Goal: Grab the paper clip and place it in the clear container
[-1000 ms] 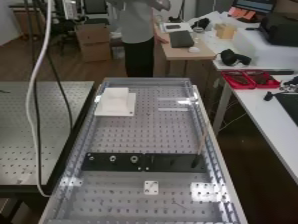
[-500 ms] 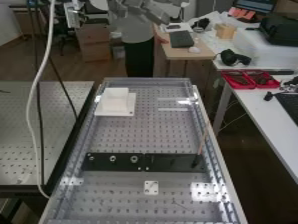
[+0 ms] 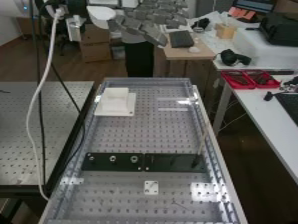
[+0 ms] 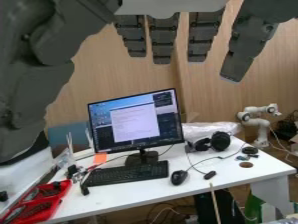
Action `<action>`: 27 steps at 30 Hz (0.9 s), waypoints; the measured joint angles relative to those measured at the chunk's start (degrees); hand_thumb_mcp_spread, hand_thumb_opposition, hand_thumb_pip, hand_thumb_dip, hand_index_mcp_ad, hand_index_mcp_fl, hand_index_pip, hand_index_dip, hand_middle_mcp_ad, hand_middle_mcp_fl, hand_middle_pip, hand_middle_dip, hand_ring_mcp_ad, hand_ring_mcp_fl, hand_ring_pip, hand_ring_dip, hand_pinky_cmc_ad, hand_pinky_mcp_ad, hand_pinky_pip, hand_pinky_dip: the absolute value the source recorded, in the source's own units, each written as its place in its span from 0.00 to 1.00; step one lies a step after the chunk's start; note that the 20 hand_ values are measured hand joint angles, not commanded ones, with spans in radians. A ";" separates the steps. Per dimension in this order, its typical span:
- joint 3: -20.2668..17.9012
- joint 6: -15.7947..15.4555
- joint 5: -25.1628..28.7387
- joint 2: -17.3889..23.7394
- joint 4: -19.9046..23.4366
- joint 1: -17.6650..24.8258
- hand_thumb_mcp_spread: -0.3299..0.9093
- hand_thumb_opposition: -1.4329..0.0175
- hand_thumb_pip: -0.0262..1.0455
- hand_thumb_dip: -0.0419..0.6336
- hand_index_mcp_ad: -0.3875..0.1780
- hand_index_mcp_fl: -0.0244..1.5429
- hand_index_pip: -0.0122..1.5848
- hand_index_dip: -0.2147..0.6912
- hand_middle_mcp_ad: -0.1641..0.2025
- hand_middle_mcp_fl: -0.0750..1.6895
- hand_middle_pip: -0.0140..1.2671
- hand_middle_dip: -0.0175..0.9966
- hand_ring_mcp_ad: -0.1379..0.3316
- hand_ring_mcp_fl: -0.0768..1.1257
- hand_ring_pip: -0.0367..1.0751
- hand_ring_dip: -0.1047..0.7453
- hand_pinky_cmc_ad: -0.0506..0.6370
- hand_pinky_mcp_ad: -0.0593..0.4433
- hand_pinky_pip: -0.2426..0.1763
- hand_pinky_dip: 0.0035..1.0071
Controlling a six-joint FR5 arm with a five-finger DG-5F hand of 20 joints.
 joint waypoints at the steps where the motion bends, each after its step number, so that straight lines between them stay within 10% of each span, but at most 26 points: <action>1: -0.14 0.13 0.08 -0.11 0.15 -0.13 0.47 0.50 0.40 0.14 0.67 0.02 0.06 0.29 0.65 0.04 0.10 0.17 0.67 0.07 0.12 0.23 0.68 0.77 0.32 0.45; 27: -2.00 4.20 -10.58 -9.62 4.48 -14.16 0.52 0.47 0.55 0.32 0.58 0.17 0.27 0.25 0.65 0.04 0.10 0.17 0.68 0.06 0.11 0.23 0.67 0.77 0.32 0.45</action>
